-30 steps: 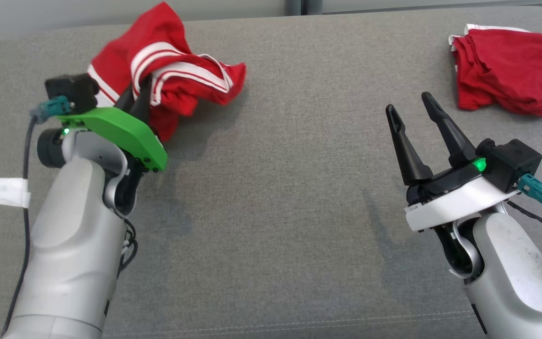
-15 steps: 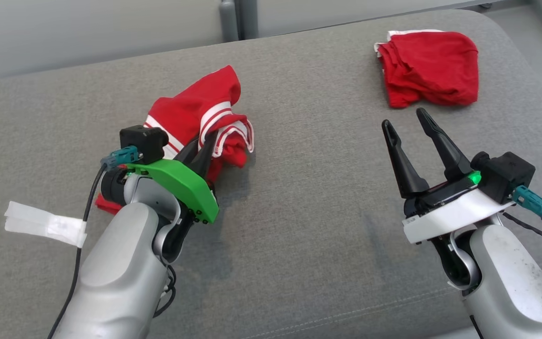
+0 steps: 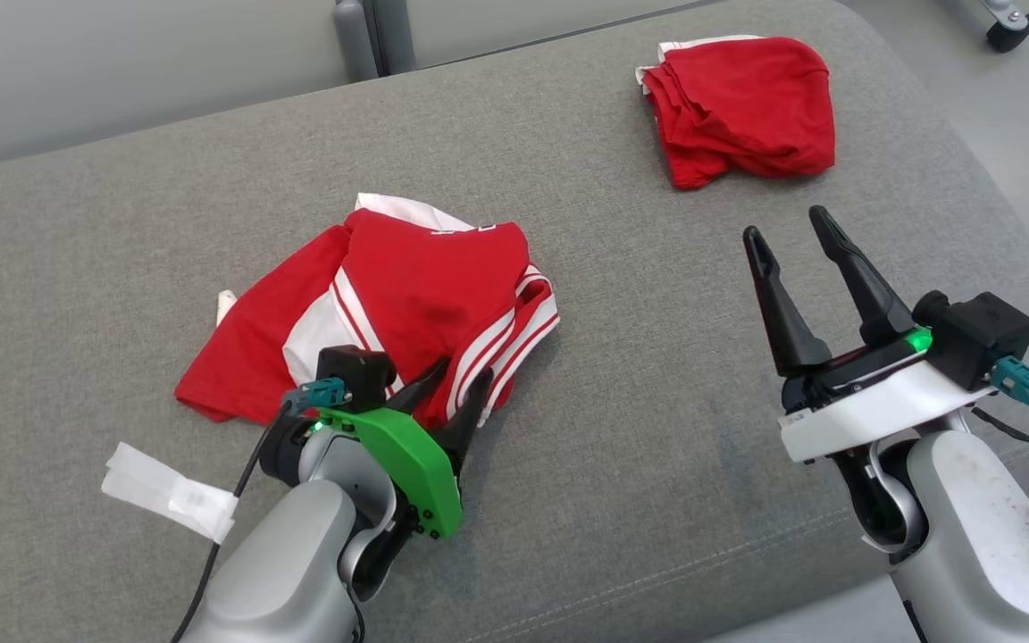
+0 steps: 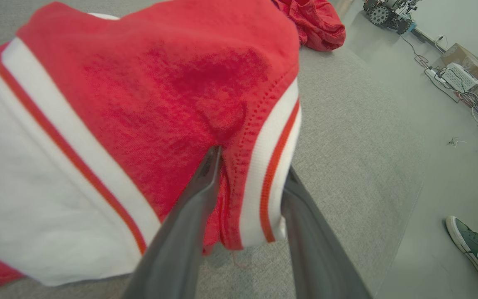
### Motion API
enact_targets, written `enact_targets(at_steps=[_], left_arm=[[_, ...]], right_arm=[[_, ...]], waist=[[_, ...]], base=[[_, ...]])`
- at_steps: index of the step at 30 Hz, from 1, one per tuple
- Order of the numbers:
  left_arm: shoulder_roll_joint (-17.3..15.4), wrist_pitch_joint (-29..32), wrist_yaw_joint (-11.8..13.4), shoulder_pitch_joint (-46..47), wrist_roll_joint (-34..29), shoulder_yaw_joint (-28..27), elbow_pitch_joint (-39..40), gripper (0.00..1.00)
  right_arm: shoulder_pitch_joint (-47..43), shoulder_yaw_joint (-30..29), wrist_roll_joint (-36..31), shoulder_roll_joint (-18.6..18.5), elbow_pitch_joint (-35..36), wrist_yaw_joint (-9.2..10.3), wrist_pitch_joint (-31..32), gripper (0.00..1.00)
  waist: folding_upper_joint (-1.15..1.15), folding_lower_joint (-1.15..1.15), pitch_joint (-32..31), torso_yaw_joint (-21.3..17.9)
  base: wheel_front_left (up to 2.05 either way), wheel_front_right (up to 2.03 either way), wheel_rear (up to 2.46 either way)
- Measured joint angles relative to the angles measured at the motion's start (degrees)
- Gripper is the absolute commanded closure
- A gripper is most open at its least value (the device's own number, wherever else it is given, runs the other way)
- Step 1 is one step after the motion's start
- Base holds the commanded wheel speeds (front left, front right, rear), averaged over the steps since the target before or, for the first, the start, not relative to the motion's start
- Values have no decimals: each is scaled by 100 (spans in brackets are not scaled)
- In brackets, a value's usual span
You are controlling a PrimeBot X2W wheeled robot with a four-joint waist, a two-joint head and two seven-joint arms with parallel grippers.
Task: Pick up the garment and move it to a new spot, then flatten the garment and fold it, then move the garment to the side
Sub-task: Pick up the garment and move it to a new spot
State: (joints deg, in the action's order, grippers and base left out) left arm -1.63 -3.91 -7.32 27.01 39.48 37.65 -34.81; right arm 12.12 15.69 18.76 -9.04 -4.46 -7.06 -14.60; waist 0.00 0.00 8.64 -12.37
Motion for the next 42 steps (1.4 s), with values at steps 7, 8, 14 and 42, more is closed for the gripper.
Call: enact_targets(at_steps=[7, 8, 14, 42], left_arm=[[-31, -297, 0, 69, 9, 183, 231, 0], [-31, -345, 0, 97, 9, 189, 265, 0], [-31, -672, 0, 132, 8, 163, 536, 0], [-822, -1050, 703, -982, -83, -1152, 1025, 0]], right_arm=[[-92, -158, 0, -63, 4, 0, 0, 0], [-112, -170, 0, -64, -3, 0, 0, 0], [-159, -207, 0, -125, -16, 0, 0, 0], [-606, 309, 148, -85, -82, -1, 0, 0]], waist=[[0, 0, -9, 154], [0, 0, -17, 186], [0, 0, -90, 408], [0, 0, -580, 1050]], base=[[0, 0, 0], [0, 0, 0], [0, 0, 0], [0, 0, 0]])
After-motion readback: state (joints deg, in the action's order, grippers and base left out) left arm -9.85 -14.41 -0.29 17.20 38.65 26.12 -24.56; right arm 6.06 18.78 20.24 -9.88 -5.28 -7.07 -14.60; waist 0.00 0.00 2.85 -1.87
